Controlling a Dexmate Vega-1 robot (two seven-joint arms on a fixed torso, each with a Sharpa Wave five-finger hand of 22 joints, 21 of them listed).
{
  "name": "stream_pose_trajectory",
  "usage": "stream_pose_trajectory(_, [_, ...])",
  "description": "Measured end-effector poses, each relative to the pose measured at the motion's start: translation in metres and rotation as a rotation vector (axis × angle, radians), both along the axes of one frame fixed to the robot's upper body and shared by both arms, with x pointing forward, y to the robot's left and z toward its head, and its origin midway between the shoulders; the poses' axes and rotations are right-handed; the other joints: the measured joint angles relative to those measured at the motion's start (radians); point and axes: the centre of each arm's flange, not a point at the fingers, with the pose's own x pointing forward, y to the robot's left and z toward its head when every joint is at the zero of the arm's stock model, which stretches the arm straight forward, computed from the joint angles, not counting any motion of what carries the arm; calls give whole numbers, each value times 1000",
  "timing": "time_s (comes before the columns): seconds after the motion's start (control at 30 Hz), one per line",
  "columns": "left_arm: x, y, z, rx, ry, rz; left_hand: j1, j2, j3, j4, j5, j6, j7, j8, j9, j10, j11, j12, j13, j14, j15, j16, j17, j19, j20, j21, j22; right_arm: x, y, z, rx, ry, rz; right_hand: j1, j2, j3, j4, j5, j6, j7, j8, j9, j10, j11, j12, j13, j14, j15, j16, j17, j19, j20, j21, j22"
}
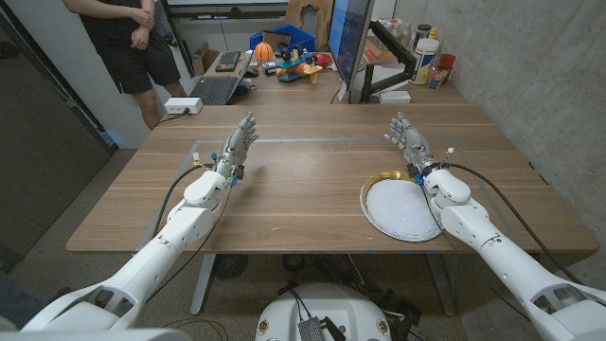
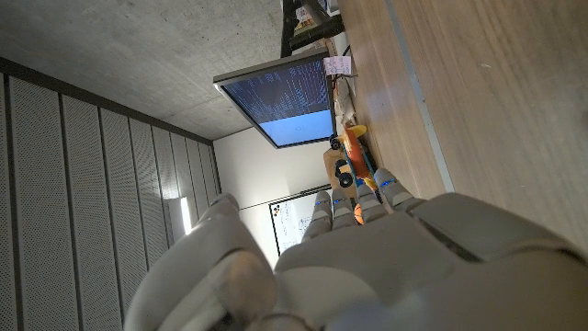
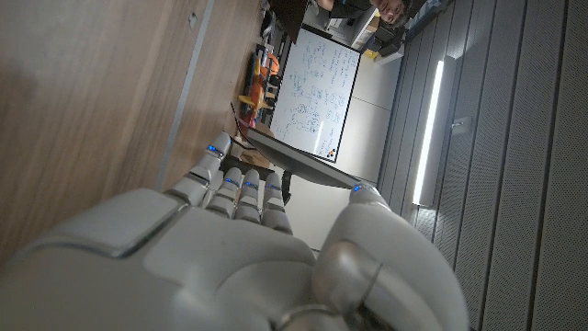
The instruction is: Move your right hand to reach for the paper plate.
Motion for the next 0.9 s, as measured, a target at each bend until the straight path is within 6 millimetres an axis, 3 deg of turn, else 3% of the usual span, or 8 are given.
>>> stream_pose_trajectory(0.9, [-6, 12, -1, 8, 1, 1, 4, 4, 0, 0, 0, 5, 5, 0, 3, 4, 4, 0, -12, 0, 0, 0, -12, 0, 0, -12, 0, -8, 7, -2, -12, -20, -18, 1, -1, 0, 0, 0, 4, -4, 0, -12, 12, 0, -6, -17, 5, 5, 0, -12, 5, 6, -13, 0])
